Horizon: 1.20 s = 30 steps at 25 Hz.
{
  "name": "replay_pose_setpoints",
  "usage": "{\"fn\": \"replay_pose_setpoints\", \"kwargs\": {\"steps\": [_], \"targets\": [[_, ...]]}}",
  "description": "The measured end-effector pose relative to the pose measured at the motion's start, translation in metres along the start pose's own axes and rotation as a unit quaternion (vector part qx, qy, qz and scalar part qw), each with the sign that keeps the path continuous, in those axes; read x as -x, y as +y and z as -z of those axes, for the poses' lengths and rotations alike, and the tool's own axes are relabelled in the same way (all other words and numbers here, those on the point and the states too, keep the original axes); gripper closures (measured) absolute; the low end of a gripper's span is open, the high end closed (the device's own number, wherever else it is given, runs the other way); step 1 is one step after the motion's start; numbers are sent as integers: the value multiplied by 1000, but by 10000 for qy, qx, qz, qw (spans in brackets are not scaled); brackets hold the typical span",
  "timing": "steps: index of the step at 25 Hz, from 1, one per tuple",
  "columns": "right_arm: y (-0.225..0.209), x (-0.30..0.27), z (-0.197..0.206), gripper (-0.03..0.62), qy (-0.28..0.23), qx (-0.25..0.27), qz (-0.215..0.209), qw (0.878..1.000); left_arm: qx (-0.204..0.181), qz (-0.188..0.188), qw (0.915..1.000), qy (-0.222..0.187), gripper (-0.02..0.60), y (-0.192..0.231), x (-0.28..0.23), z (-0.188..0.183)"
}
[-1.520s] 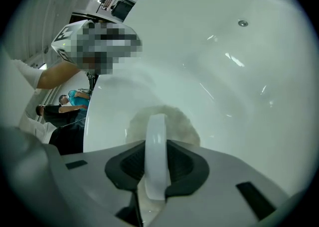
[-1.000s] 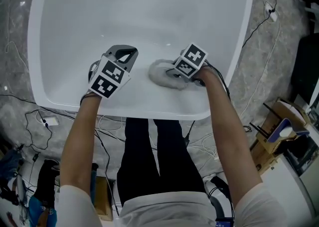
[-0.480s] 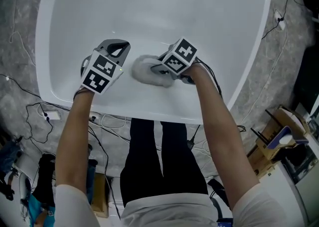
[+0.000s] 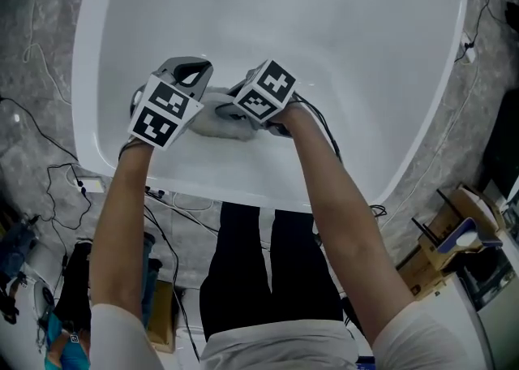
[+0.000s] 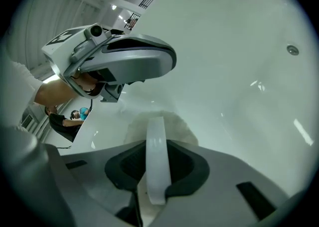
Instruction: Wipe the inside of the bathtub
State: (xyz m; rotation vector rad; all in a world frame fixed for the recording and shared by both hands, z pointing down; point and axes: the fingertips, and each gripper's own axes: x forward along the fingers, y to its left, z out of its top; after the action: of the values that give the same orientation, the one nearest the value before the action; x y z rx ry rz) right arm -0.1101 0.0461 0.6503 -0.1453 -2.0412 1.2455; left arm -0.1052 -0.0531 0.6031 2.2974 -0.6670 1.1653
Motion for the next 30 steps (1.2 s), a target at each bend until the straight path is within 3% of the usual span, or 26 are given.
{"fn": "replay_pose_setpoints", "kwargs": {"steps": [7, 18, 30], "targets": [[-6, -37, -42, 500, -303, 34, -183, 9994, 85, -97, 9999, -32, 572, 29, -6, 7], [-30, -65, -73, 500, -936, -471, -279, 9941, 276, -248, 9993, -26, 572, 57, -8, 17], [-69, -45, -36, 500, -812, -794, 54, 9935, 443, -187, 9988, 69, 572, 55, -28, 26]]}}
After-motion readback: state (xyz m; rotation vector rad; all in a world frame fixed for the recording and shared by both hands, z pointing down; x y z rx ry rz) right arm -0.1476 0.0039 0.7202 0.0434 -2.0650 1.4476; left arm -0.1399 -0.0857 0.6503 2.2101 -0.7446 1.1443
